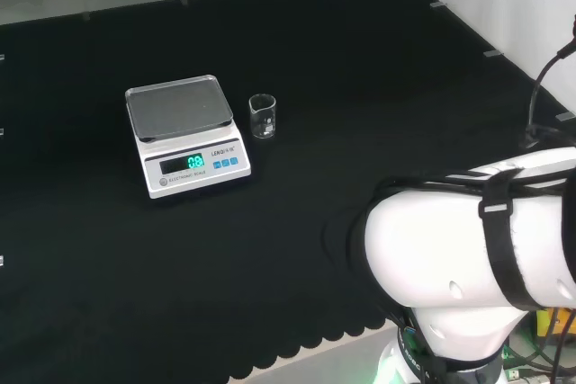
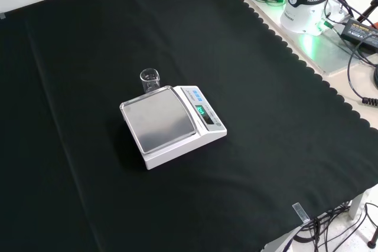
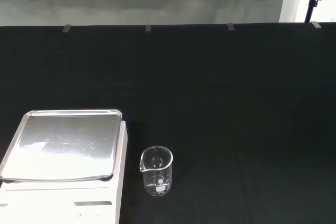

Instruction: Pick up the beaker.

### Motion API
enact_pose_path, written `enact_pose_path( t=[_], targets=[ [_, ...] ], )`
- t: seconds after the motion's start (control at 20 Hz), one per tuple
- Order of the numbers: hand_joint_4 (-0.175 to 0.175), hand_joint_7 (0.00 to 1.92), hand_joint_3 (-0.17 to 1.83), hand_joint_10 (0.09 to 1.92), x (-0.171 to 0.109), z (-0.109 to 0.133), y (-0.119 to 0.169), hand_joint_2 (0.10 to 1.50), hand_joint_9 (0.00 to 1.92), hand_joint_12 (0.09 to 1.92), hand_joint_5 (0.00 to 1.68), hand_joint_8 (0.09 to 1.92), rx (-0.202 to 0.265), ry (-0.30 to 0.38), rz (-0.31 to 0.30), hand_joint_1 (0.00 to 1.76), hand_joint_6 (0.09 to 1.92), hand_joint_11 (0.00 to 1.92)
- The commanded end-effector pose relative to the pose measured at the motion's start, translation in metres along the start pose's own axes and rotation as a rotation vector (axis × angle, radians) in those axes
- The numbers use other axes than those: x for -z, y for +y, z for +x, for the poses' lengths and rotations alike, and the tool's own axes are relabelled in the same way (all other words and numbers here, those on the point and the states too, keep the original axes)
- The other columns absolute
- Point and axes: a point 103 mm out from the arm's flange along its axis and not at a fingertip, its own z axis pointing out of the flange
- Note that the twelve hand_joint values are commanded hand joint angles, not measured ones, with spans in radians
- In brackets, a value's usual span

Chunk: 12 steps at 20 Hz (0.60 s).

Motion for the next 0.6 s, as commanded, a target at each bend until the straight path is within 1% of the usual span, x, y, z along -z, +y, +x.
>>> enact_pose_path(
  t=[0.05, 0.1, 0.2, 0.3, 0.4, 0.6],
  targets=[
    [0.032, 0.05, 0.26, 0.39, -0.001, -0.002, 0.001, 0.71, 0.04, 1.46, 0.05, 0.34, 0.003, -0.005, -0.009, 0.4, 0.1, 0.07],
    [0.04, 0.03, 0.24, 0.34, -0.002, -0.003, 0.002, 0.72, 0.02, 1.47, 0.03, 0.29, 0.006, -0.003, -0.009, 0.38, 0.09, 0.04],
    [0.046, 0.01, 0.23, 0.29, -0.003, -0.004, 0.004, 0.73, 0.0, 1.48, 0.01, 0.24, 0.012, -0.003, -0.007, 0.36, 0.09, 0.01],
    [0.048, 0.0, 0.22, 0.28, -0.004, 0.0, 0.004, 0.74, 0.0, 1.48, 0.0, 0.23, 0.018, -0.005, -0.01, 0.36, 0.09, 0.0],
    [0.049, 0.0, 0.22, 0.28, -0.007, -0.001, 0.007, 0.74, 0.0, 1.48, 0.0, 0.23, 0.025, 0.001, 0.0, 0.36, 0.09, 0.0],
    [0.05, 0.0, 0.21, 0.29, -0.023, -0.011, 0.027, 0.74, 0.0, 1.48, 0.0, 0.24, 0.062, 0.034, 0.022, 0.36, 0.09, 0.0]
  ],
)
